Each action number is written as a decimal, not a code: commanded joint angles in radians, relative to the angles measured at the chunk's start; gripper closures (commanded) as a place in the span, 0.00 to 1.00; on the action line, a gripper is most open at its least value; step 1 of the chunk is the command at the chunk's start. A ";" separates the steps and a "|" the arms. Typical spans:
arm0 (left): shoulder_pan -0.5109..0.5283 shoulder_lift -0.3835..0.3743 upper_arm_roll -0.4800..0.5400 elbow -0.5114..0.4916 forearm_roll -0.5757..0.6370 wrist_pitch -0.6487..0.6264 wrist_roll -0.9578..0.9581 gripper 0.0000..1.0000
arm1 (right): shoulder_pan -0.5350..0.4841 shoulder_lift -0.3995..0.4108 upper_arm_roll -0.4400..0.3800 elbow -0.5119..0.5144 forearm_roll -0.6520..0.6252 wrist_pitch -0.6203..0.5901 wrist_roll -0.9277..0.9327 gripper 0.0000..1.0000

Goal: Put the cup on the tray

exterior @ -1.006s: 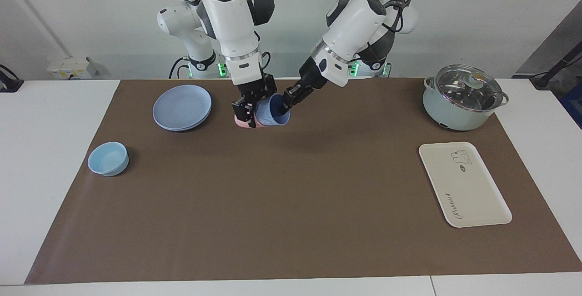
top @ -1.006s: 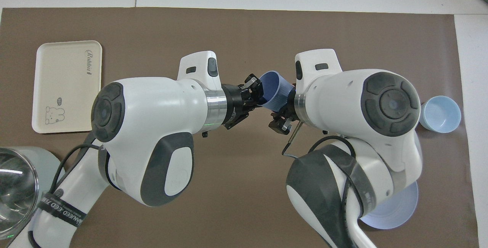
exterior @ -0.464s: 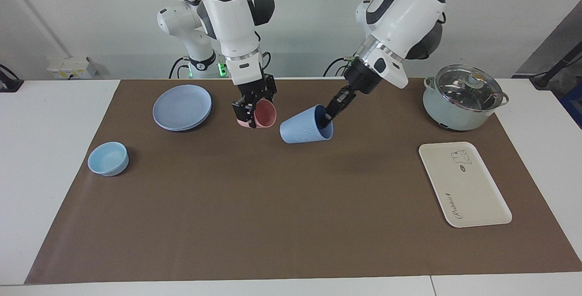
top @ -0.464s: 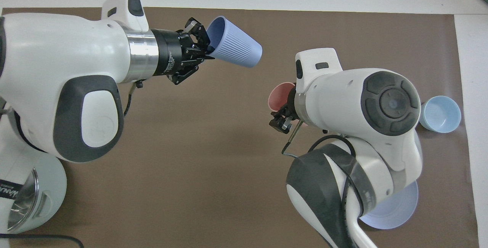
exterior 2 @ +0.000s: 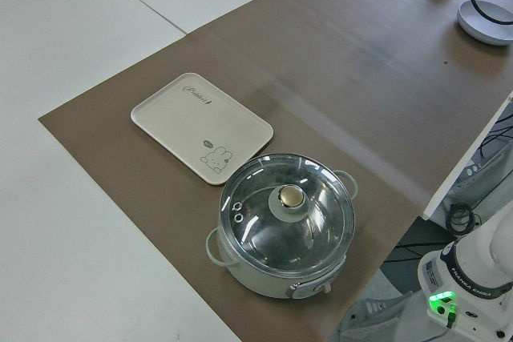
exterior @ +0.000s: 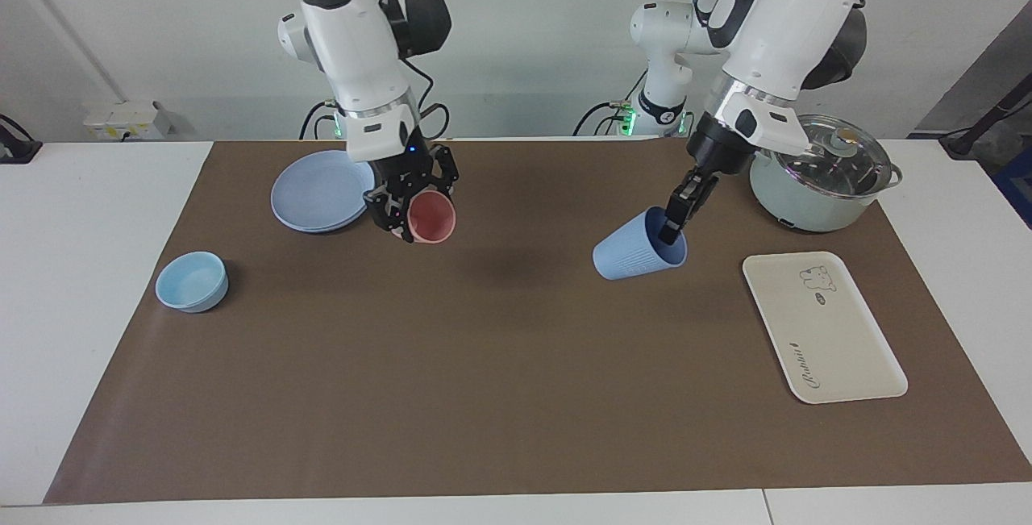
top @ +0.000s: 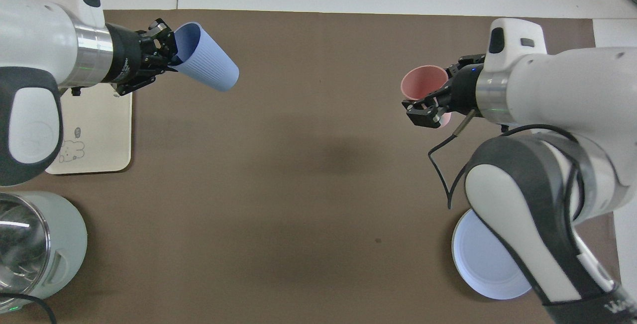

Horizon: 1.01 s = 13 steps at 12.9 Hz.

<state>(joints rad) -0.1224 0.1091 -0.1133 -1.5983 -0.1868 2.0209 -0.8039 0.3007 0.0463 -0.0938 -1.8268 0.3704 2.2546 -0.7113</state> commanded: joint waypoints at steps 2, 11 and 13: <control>0.171 -0.107 -0.006 -0.196 0.020 -0.002 0.350 1.00 | -0.162 0.029 0.009 -0.080 0.337 0.115 -0.400 1.00; 0.448 -0.022 -0.006 -0.328 0.018 0.290 0.799 1.00 | -0.440 0.308 0.009 -0.082 1.060 -0.056 -1.300 1.00; 0.464 0.038 -0.005 -0.330 0.018 0.411 0.799 1.00 | -0.457 0.360 0.009 -0.084 1.125 -0.092 -1.434 1.00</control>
<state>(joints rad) 0.3177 0.1022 -0.1065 -1.9229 -0.1818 2.3351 -0.0163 -0.1326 0.3515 -0.0991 -1.9263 1.4340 2.1931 -2.0425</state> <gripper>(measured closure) 0.943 0.141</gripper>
